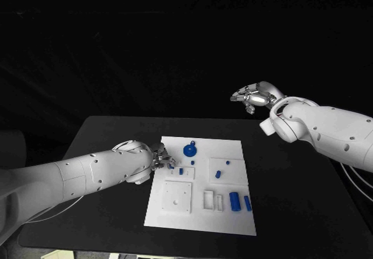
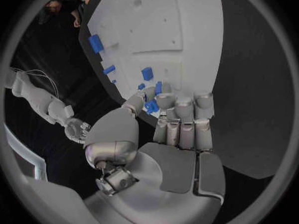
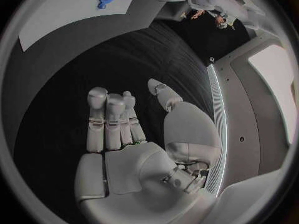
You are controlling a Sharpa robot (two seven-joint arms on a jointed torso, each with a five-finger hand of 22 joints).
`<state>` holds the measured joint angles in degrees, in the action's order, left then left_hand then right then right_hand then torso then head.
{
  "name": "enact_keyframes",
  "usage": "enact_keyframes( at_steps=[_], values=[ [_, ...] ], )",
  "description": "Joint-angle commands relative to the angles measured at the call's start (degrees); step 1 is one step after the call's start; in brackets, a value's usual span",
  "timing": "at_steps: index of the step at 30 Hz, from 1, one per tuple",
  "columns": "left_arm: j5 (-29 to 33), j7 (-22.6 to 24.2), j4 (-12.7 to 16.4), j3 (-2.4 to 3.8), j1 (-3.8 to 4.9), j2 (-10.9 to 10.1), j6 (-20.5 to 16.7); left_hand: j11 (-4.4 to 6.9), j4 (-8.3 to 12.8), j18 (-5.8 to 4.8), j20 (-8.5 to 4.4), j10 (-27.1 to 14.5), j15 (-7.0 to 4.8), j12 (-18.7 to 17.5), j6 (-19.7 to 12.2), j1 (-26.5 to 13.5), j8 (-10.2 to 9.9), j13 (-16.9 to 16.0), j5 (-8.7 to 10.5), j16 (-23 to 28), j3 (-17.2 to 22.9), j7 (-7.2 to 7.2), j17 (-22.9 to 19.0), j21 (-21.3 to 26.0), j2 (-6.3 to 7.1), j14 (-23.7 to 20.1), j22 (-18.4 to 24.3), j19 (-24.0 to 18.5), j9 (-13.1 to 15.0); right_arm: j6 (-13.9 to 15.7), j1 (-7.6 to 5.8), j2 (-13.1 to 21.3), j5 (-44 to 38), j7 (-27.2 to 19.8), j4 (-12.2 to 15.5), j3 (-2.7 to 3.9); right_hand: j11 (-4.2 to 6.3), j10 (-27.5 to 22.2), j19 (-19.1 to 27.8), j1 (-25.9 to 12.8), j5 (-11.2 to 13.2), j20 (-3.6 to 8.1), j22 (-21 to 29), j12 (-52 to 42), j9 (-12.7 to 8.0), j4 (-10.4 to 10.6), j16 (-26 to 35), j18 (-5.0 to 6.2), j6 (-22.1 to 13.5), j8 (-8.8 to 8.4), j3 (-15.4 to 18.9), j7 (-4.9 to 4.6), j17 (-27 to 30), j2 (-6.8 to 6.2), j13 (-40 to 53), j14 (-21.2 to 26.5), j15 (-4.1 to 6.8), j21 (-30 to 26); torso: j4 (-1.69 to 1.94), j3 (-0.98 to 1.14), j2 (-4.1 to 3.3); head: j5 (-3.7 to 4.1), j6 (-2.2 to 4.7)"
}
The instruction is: Assemble the parts on the task board
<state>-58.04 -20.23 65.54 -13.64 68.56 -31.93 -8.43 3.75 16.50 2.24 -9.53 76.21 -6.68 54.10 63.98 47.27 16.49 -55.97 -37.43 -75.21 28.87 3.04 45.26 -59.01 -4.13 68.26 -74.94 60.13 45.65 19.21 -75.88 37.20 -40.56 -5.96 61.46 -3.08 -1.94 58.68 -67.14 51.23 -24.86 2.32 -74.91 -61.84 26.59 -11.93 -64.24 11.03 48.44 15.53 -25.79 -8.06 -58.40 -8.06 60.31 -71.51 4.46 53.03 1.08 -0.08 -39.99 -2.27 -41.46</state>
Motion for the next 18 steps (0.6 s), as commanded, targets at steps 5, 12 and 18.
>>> enact_keyframes(
  at_steps=[5,12,18],
  values=[
    [-1.64,-0.08,-0.78,0.02,-0.63,0.51,1.29,2.92,0.11,1.98,-5.24,2.07,-5.64,0.28,3.75,0.49,2.29,-0.12,0.12,-0.16,0.39,-3.4,0.07,-0.33,-0.29,3.44,-1.24,0.57,10.21,-0.79,0.0,0.01,-0.15,-0.25,0.12,0.03,-0.09,-0.48,-0.15,-0.53,-0.23,0.44,-0.23,-0.22,-0.1,-0.22,0.16,3.97,0.18,-0.33,-0.08,-0.49,0.09,0.21,-0.07,-0.05,-0.17,-0.39,-0.03,-0.06,-0.03,-0.11,-0.15],
    [-1.64,0.05,-0.96,0.02,-1.05,0.64,1.61,2.9,0.1,1.97,-5.23,2.06,-5.6,0.22,3.73,0.44,2.22,-0.19,0.14,-0.14,0.42,-3.38,0.06,-0.38,-0.32,3.38,-1.23,0.49,10.24,-0.81,0.0,-0.01,-0.15,-0.26,0.09,0.03,-0.09,-0.48,-0.16,-0.54,-0.25,0.44,-0.24,-0.23,-0.1,-0.21,0.15,3.97,0.19,-0.33,-0.08,-0.49,0.09,0.2,-0.09,-0.05,-0.17,-0.4,-0.02,-0.09,-0.03,-0.06,-0.33],
    [-1.65,0.04,-0.91,0.02,-1.09,0.53,1.77,2.88,0.11,1.96,-5.22,2.07,-5.57,0.17,3.73,0.41,2.18,-0.25,0.15,-0.13,0.44,-3.36,0.04,-0.41,-0.33,3.35,-1.23,0.43,10.27,-0.82,0.0,0.02,-0.15,-0.23,0.1,0.03,-0.09,-0.48,-0.17,-0.54,-0.26,0.44,-0.25,-0.24,-0.1,-0.2,0.15,3.97,0.19,-0.33,-0.09,-0.49,0.1,0.21,-0.1,-0.06,-0.17,-0.41,-0.01,-0.05,-0.01,-0.1,-0.52]
  ],
)
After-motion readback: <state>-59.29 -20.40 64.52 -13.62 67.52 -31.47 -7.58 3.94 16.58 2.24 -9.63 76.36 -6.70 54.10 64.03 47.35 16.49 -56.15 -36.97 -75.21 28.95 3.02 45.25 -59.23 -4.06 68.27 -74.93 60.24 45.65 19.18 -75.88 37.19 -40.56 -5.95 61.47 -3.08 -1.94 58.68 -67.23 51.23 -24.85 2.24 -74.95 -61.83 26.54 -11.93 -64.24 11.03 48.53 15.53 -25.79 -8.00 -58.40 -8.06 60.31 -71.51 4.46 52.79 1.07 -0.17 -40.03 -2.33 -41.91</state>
